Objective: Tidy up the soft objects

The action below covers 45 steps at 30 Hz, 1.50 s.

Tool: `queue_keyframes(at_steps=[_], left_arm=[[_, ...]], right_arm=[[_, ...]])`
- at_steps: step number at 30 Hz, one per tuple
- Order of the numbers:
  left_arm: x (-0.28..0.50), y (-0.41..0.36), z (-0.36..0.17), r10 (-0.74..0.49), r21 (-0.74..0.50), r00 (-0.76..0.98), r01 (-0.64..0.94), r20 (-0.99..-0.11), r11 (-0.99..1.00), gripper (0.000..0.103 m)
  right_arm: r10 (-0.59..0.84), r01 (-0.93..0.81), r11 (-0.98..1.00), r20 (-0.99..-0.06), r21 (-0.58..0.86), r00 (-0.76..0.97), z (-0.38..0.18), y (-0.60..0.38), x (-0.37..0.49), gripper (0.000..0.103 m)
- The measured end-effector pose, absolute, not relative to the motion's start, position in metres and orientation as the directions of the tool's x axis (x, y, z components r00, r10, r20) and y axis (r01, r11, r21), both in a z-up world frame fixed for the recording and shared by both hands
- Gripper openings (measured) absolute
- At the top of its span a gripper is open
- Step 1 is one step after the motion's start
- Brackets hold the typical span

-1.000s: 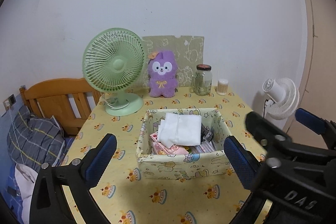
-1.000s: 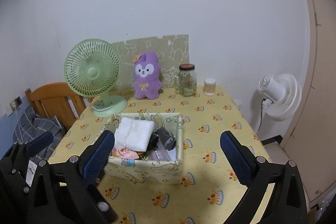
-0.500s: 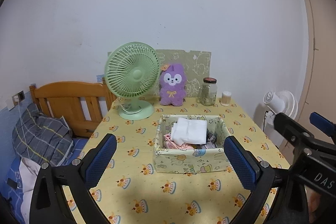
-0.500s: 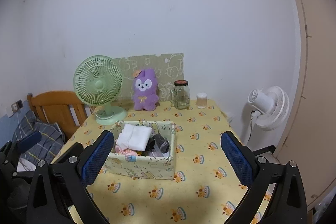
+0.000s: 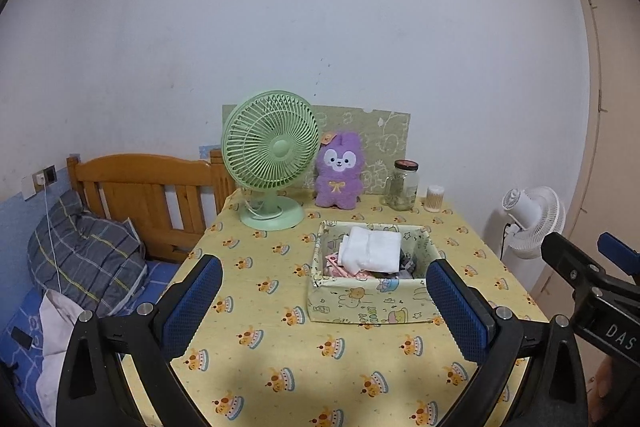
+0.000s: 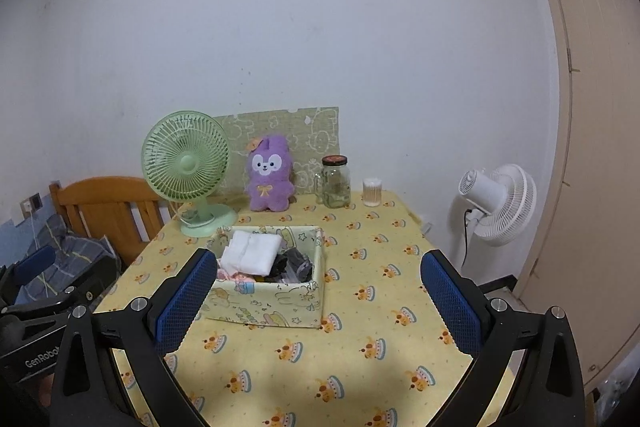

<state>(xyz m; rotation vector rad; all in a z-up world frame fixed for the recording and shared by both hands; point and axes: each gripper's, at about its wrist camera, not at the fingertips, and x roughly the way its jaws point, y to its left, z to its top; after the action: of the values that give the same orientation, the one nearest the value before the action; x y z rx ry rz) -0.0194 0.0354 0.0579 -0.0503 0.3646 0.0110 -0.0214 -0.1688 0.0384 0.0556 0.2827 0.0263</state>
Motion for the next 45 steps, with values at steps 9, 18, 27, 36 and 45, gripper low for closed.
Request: queue_keyframes(at_steps=[9,18,27,36,45], left_arm=[[-0.028,0.03,0.062,-0.013,-0.035,0.942,0.001,-0.336,0.999,0.103],[-0.032,0.028,0.064,-0.007,-0.025,0.944,-0.002,-0.33,1.0,0.103],[-0.031,0.025,0.064,-0.011,-0.021,0.944,0.004,-0.331,1.0,0.103],[-0.031,0.024,0.063,-0.007,-0.024,0.944,-0.001,-0.33,1.0,0.103],[-0.031,0.022,0.063,-0.006,-0.023,0.944,-0.001,-0.331,1.0,0.103]], right_arm=[[0.029,-0.016,0.998,-0.256,0.053,0.966,0.042,-0.168,-0.03,0.103],[0.035,-0.021,0.998,-0.249,0.058,0.968,0.042,-0.168,-0.032,0.103],[0.035,-0.017,0.997,-0.252,0.073,0.967,0.041,-0.17,-0.031,0.103],[0.036,-0.018,0.997,-0.252,0.076,0.967,0.041,-0.17,-0.032,0.103],[0.036,-0.017,0.997,-0.253,0.077,0.967,0.041,-0.17,-0.032,0.103]])
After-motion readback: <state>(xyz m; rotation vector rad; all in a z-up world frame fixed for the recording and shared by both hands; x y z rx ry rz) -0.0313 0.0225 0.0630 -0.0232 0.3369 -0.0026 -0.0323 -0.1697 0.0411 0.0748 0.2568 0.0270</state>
